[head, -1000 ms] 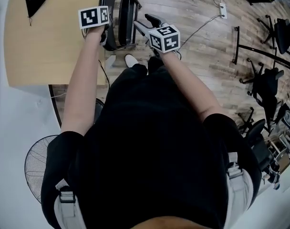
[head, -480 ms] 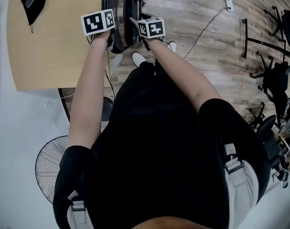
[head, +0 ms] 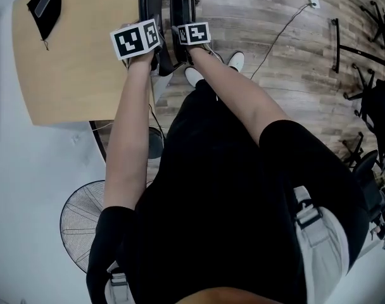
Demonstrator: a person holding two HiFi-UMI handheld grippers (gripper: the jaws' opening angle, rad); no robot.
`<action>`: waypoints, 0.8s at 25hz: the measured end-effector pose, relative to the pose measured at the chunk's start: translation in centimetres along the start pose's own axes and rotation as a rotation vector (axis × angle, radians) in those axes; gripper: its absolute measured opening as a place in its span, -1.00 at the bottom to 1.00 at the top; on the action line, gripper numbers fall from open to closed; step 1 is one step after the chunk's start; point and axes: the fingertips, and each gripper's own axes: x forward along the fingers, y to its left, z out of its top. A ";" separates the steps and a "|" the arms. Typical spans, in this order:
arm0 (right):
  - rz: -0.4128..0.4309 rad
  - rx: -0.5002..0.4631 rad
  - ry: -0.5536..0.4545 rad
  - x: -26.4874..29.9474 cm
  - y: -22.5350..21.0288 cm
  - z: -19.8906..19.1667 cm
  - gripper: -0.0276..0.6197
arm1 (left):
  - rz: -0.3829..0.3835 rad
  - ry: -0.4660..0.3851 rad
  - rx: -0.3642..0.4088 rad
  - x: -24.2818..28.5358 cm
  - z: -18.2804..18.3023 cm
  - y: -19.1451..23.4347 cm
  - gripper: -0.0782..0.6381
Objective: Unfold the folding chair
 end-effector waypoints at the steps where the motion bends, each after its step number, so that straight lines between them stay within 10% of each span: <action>1: -0.007 0.008 0.007 0.5 0.0 -0.2 -0.19 | -0.001 0.000 0.000 0.0 0.0 0.0 -0.61; 20: -0.132 0.046 0.028 3.1 -0.7 -0.3 -0.37 | 0.009 -0.002 0.010 0.6 0.1 -1.0 -0.63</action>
